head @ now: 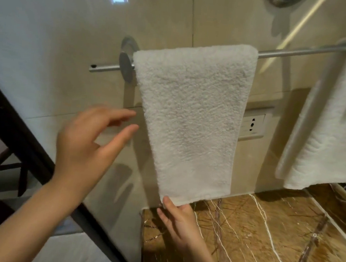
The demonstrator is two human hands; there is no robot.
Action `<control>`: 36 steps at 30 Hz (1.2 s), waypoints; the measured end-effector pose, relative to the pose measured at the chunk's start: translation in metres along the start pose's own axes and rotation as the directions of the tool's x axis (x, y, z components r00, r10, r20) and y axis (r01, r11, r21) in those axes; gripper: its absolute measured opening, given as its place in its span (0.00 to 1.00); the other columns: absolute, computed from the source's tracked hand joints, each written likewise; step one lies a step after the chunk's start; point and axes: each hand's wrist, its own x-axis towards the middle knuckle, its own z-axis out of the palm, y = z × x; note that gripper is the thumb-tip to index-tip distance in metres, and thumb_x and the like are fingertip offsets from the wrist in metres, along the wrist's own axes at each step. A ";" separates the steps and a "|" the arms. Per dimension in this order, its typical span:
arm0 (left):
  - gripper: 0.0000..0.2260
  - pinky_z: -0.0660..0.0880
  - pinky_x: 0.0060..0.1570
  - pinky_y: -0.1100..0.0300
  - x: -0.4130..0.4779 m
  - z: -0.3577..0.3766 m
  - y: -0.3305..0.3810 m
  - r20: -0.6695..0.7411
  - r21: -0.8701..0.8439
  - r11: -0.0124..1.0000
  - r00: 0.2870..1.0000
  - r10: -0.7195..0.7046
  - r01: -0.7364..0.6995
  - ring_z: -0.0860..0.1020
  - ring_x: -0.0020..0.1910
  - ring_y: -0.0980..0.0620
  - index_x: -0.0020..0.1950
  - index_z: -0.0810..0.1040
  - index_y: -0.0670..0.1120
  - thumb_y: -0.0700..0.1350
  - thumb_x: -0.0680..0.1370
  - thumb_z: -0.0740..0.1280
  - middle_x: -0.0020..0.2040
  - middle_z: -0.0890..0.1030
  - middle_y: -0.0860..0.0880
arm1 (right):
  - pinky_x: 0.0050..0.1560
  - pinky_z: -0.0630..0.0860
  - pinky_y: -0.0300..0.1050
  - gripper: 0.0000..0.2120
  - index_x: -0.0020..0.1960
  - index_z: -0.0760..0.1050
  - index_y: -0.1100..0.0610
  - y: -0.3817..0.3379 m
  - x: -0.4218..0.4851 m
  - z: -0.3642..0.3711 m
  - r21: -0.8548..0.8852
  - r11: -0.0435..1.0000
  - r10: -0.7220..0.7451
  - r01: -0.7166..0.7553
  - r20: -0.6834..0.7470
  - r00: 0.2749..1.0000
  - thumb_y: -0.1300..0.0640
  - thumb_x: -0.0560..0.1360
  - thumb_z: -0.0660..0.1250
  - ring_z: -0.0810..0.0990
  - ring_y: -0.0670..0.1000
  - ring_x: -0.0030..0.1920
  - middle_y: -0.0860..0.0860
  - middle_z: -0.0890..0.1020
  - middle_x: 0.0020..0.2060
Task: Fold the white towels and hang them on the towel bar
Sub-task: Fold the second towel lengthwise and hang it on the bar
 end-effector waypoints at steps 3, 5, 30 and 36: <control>0.05 0.66 0.52 0.73 0.038 -0.018 0.010 -0.086 0.046 0.991 0.988 0.128 -0.124 0.74 0.44 0.63 0.52 0.80 0.45 0.43 0.78 0.69 0.47 0.78 0.52 | 0.47 0.81 0.43 0.12 0.45 0.74 0.69 0.008 0.002 0.001 -0.020 0.999 -0.033 0.030 -0.131 0.991 0.61 0.70 0.70 0.82 0.54 0.44 0.63 0.82 0.43; 0.06 0.65 0.52 0.73 0.058 -0.022 0.015 -0.076 0.120 0.973 0.976 0.206 -0.196 0.75 0.47 0.56 0.52 0.81 0.41 0.42 0.78 0.69 0.47 0.80 0.49 | 0.46 0.80 0.42 0.10 0.46 0.71 0.66 0.013 0.002 0.004 -0.035 0.998 -0.060 0.054 -0.198 0.978 0.61 0.73 0.68 0.80 0.53 0.42 0.61 0.79 0.41; 0.11 0.76 0.42 0.51 0.101 -0.007 0.013 0.226 0.144 0.948 0.942 0.247 -0.283 0.74 0.41 0.50 0.56 0.82 0.41 0.45 0.77 0.68 0.49 0.81 0.42 | 0.38 0.68 0.48 0.13 0.40 0.73 0.58 0.007 -0.002 -0.004 -0.387 0.913 -0.229 0.133 -0.215 0.949 0.48 0.74 0.68 0.71 0.50 0.33 0.50 0.75 0.30; 0.10 0.76 0.43 0.43 0.109 0.006 0.011 0.200 0.131 0.939 0.936 0.290 -0.319 0.78 0.44 0.41 0.54 0.82 0.41 0.45 0.77 0.68 0.48 0.80 0.40 | 0.35 0.68 0.39 0.11 0.40 0.74 0.57 0.000 -0.005 -0.012 -0.406 0.899 -0.266 0.164 -0.208 0.941 0.50 0.75 0.67 0.71 0.46 0.31 0.48 0.75 0.29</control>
